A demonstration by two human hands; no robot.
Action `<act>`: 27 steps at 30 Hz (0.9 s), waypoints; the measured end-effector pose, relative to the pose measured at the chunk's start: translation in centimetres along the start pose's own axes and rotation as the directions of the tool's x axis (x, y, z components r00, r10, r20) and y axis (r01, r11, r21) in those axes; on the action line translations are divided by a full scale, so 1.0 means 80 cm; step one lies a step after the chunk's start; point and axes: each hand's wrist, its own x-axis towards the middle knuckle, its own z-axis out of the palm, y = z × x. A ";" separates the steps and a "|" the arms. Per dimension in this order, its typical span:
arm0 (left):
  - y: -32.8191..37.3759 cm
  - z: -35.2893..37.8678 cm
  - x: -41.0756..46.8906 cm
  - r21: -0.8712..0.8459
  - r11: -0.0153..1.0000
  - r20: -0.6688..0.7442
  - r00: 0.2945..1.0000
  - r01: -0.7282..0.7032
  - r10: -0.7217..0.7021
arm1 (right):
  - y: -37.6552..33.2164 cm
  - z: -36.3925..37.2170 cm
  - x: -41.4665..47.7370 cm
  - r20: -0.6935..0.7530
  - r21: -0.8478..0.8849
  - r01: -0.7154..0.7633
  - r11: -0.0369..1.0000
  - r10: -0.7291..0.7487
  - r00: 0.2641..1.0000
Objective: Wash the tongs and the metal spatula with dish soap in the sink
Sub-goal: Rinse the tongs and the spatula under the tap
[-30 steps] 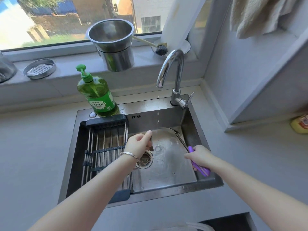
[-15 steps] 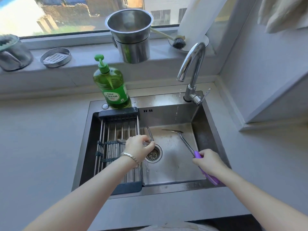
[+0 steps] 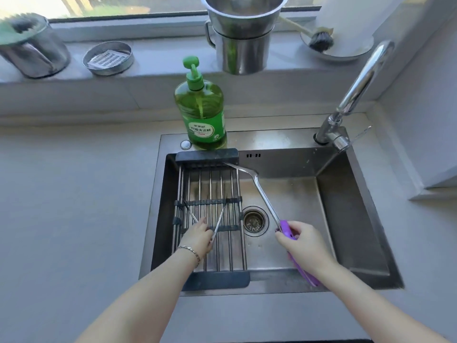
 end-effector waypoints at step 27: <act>-0.106 -0.002 -0.011 0.339 0.938 -0.012 0.997 0.076 -0.076 | -0.040 0.132 0.013 0.028 -0.132 0.031 0.991 -0.027 0.999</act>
